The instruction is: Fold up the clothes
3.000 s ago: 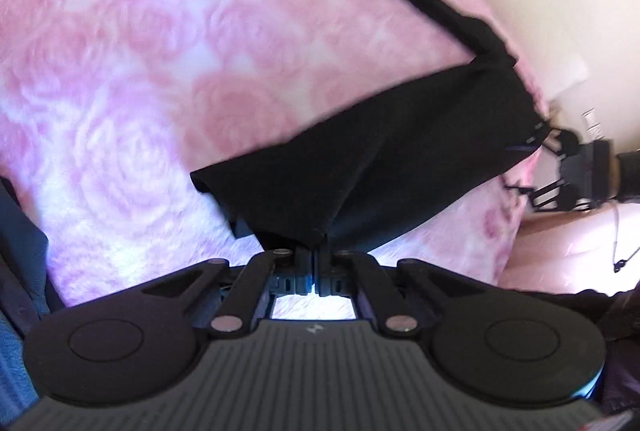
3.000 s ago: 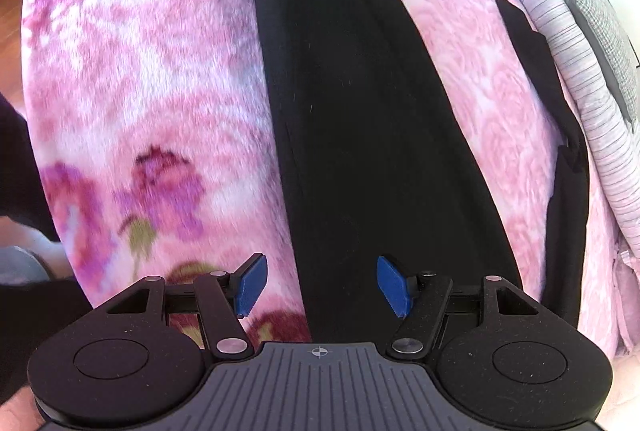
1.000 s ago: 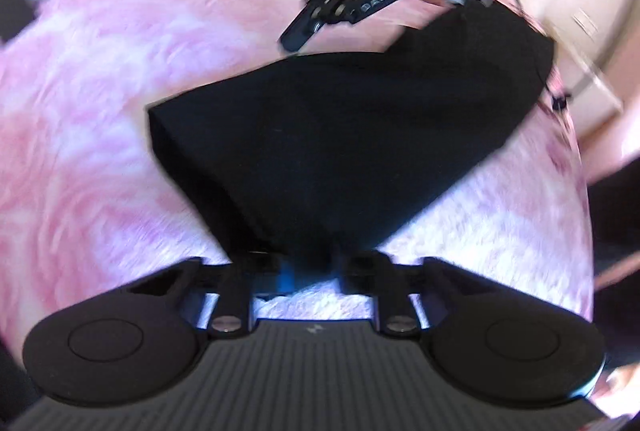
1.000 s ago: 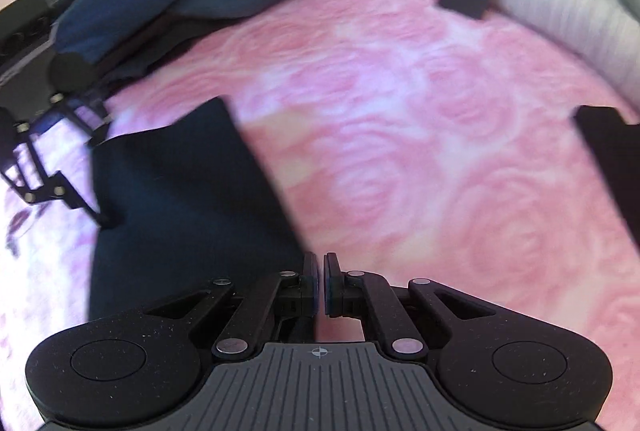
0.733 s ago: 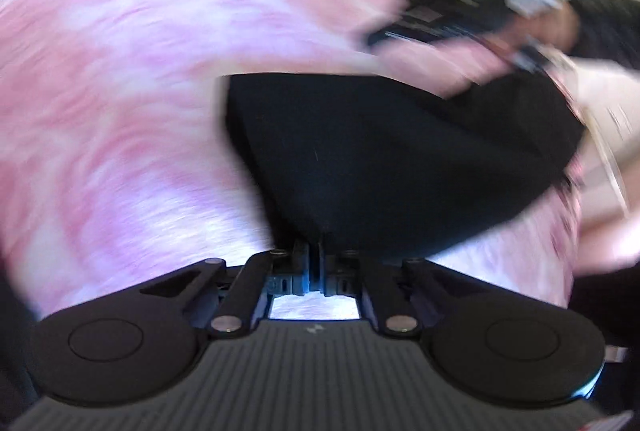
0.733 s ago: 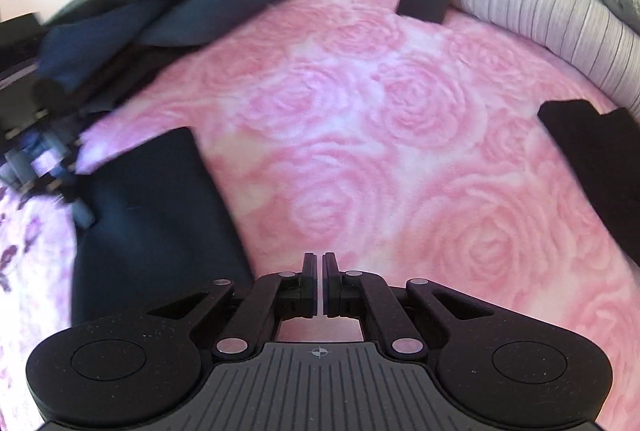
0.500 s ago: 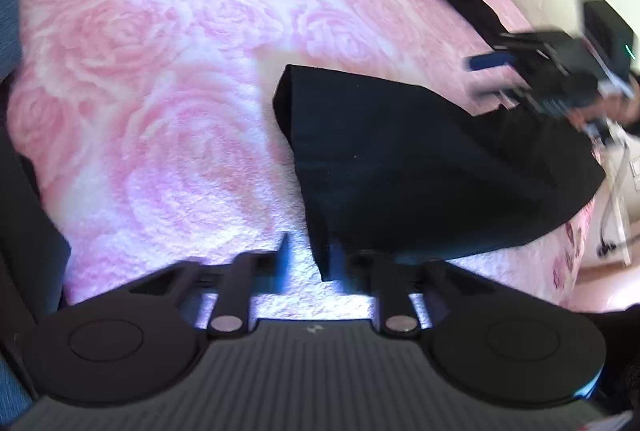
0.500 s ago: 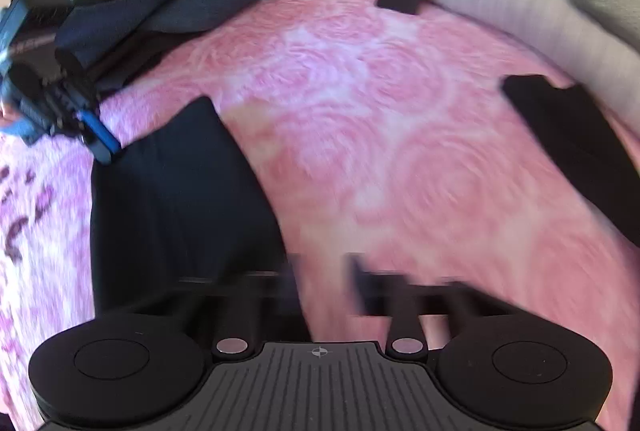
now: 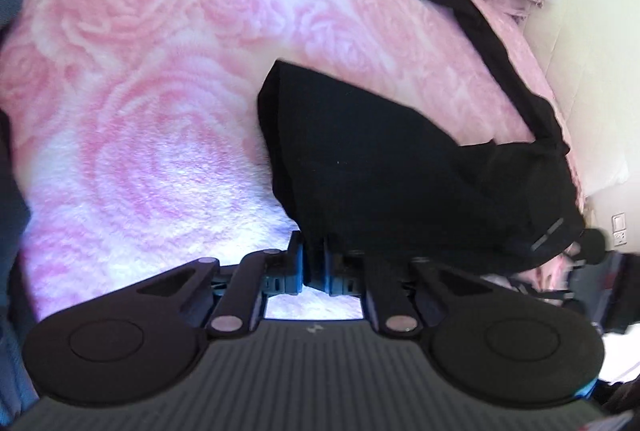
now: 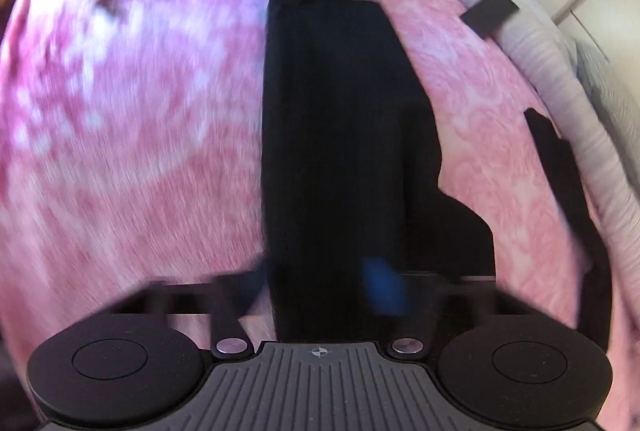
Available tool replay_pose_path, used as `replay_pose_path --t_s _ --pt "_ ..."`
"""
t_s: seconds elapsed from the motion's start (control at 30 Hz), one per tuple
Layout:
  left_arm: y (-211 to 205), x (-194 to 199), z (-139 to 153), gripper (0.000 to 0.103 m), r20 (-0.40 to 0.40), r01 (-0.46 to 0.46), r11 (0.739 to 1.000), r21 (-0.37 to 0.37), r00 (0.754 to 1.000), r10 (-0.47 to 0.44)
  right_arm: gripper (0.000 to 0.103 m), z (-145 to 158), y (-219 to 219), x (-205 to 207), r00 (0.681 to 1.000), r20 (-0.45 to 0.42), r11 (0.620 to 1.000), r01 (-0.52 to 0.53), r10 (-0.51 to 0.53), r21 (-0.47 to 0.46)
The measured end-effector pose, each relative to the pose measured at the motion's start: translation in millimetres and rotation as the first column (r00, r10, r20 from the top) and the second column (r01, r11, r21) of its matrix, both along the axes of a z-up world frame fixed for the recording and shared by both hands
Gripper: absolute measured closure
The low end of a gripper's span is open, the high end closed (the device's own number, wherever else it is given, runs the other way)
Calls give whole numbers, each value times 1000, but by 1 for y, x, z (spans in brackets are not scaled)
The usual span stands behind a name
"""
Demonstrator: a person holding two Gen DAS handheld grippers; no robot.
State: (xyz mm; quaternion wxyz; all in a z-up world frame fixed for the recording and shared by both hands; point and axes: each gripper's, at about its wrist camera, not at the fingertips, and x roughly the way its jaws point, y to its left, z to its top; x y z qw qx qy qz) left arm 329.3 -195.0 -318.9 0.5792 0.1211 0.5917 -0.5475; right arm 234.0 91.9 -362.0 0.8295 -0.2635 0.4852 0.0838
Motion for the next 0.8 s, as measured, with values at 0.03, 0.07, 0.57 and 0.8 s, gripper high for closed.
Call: replay_pose_path --t_s 0.03,0.07,0.57,0.8 --pt "6 -3 8 97 -2 -8 1000 1 1000 8 97 2 3 -3 1000 -5 1000 -17 17 3" --pt "13 -8 15 97 4 -14 1000 10 1000 14 100 5 5 -6 999 -10 999 -35 35 7" --pt "71 -57 -1 93 161 -100 965 244 985 61 94 6 44 -31 990 -93 994 -99 103 47" --pt "45 -51 57 86 355 -85 974 210 935 6 94 43 3 -64 984 -101 989 145 -145 -3"
